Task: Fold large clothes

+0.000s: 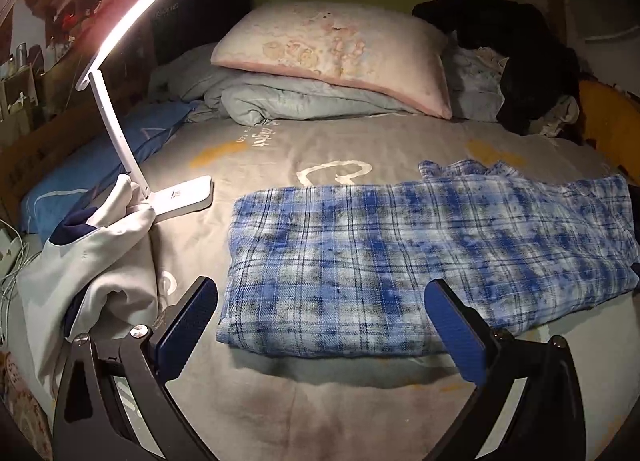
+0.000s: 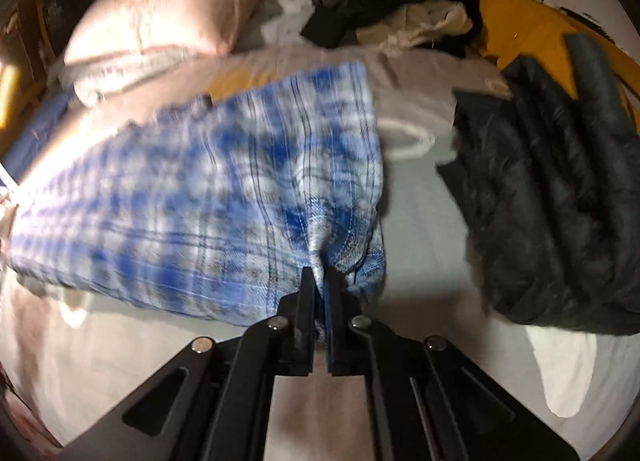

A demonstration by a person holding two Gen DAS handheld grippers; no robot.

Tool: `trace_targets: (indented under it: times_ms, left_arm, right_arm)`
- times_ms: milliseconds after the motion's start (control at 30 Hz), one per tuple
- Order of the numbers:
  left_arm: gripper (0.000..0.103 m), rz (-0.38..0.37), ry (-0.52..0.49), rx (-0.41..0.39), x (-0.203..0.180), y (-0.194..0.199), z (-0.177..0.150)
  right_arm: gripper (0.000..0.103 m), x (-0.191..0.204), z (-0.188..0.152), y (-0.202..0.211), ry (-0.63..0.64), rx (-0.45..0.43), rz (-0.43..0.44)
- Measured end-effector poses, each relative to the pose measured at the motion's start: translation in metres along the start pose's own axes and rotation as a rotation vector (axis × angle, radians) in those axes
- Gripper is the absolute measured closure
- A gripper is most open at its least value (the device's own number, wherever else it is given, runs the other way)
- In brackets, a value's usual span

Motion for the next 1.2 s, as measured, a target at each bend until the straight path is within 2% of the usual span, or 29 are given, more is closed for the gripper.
trace_targets:
  times_ms: [133, 267, 333, 400, 433, 500, 567, 667, 800, 833, 900, 967, 1100, 1200]
  left_arm:
    - [0.000, -0.034, -0.010, 0.019, -0.007, -0.002, -0.003]
    - [0.000, -0.116, -0.066, 0.081, -0.030, -0.002, -0.012]
    - [0.000, -0.119, -0.093, 0.080, -0.038, 0.001, -0.015]
    - [0.000, -0.135, -0.122, 0.086, -0.046, 0.003, -0.018]
    - [0.000, -0.139, -0.122, 0.087, -0.048, 0.003, -0.018]
    - [0.000, -0.172, -0.091, 0.104, -0.050, 0.005, -0.021]
    - [0.000, -0.241, -0.026, 0.128, -0.050, 0.005, -0.024]
    - [0.000, -0.314, 0.063, 0.115, -0.046, 0.011, -0.020]
    - [0.000, -0.322, 0.058, 0.099, -0.049, 0.015, -0.016]
    - [0.000, -0.327, 0.055, 0.100, -0.051, 0.015, -0.016]
    - [0.000, -0.332, 0.041, 0.103, -0.056, 0.015, -0.019]
    - [0.000, -0.315, 0.021, 0.099, -0.061, 0.016, -0.022]
    - [0.000, -0.272, -0.036, 0.077, -0.066, 0.014, -0.023]
    - [0.000, -0.297, -0.025, 0.096, -0.070, 0.013, -0.026]
  right_arm:
    - [0.097, -0.001, 0.009, 0.005, -0.017, -0.049, 0.012]
    - [0.097, 0.010, 0.021, 0.028, 0.053, -0.149, 0.002]
    - [0.090, 0.013, 0.022, 0.034, 0.046, -0.170, 0.011]
    - [0.076, 0.013, 0.022, 0.038, 0.033, -0.179, 0.027]
    - [0.075, 0.013, 0.022, 0.040, 0.025, -0.188, 0.026]
    - [0.068, 0.013, 0.025, 0.042, 0.018, -0.205, 0.037]
    - [0.067, 0.022, 0.026, 0.040, 0.034, -0.200, 0.080]
    - [0.064, 0.035, 0.020, 0.042, 0.035, -0.198, 0.148]
    - [0.053, 0.053, 0.008, 0.048, 0.037, -0.180, 0.257]
    - [0.050, 0.056, 0.004, 0.048, 0.019, -0.170, 0.279]
    - [0.037, 0.059, -0.002, 0.045, -0.041, -0.147, 0.327]
    - [0.033, 0.058, -0.012, 0.038, -0.131, -0.114, 0.356]
    - [0.032, 0.027, -0.032, 0.023, -0.399, -0.115, 0.269]
    - [0.032, 0.014, -0.029, 0.010, -0.447, -0.108, 0.265]
Point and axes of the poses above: each gripper's, at about its wrist camera, not at the fingertips, and y roughly against the way its jaws point, x to its left, z to its top, the point moved 9 cm from there along -y, roughly the way its jaws point, and after that the axes turned 3 degrees about -y, right-handed, at the moved point
